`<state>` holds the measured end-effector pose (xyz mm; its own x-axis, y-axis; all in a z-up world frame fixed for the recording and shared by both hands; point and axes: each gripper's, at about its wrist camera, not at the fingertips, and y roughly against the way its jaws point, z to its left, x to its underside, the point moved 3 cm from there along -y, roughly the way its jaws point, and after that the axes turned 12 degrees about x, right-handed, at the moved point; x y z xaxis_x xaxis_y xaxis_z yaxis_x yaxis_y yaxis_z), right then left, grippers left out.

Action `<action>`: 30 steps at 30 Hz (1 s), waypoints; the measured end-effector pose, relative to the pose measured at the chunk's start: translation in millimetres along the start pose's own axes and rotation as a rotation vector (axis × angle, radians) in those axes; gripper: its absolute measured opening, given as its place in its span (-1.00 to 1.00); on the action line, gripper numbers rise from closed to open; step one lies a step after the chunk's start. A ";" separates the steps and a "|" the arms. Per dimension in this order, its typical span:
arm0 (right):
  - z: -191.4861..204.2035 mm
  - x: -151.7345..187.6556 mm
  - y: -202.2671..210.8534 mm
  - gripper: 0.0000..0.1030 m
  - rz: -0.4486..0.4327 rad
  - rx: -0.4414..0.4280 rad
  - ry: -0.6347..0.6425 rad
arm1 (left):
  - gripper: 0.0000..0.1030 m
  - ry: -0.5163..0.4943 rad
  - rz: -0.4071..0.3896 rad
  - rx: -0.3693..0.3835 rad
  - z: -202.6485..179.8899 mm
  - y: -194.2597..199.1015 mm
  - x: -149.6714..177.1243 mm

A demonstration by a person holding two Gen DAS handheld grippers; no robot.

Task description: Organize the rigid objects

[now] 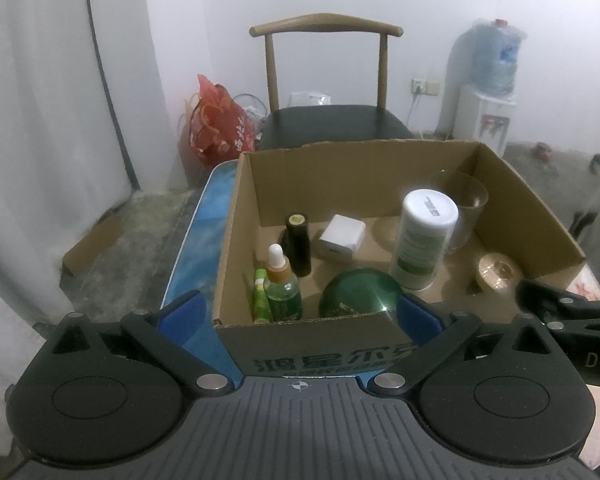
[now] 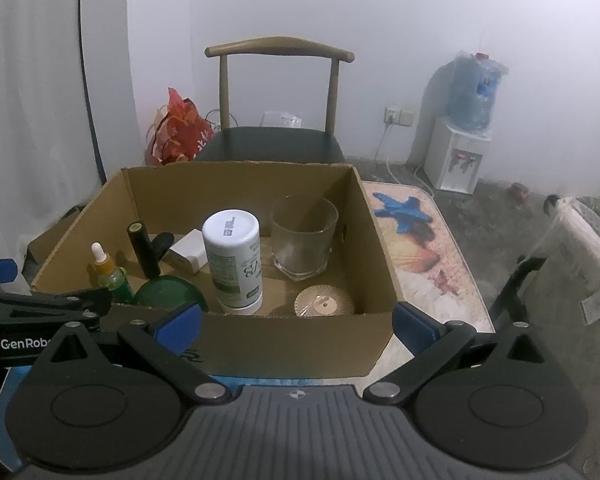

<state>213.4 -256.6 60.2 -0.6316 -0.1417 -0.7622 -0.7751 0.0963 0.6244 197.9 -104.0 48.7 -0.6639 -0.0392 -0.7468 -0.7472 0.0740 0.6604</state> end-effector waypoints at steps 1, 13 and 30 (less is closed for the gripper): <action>0.1 -0.3 0.0 1.00 0.000 -0.001 -0.001 | 0.97 0.001 -0.002 -0.001 -0.2 0.4 0.4; 3.9 -2.8 1.9 1.00 -0.004 0.002 0.008 | 0.95 0.012 -0.004 -0.007 1.0 1.8 1.3; 5.9 -3.5 4.5 1.00 -0.009 0.006 0.012 | 0.94 0.024 -0.002 -0.009 3.4 3.9 1.2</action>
<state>212.0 -249.9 64.6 -0.6246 -0.1547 -0.7654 -0.7807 0.1010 0.6167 194.2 -100.4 50.1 -0.6627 -0.0631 -0.7462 -0.7489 0.0650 0.6595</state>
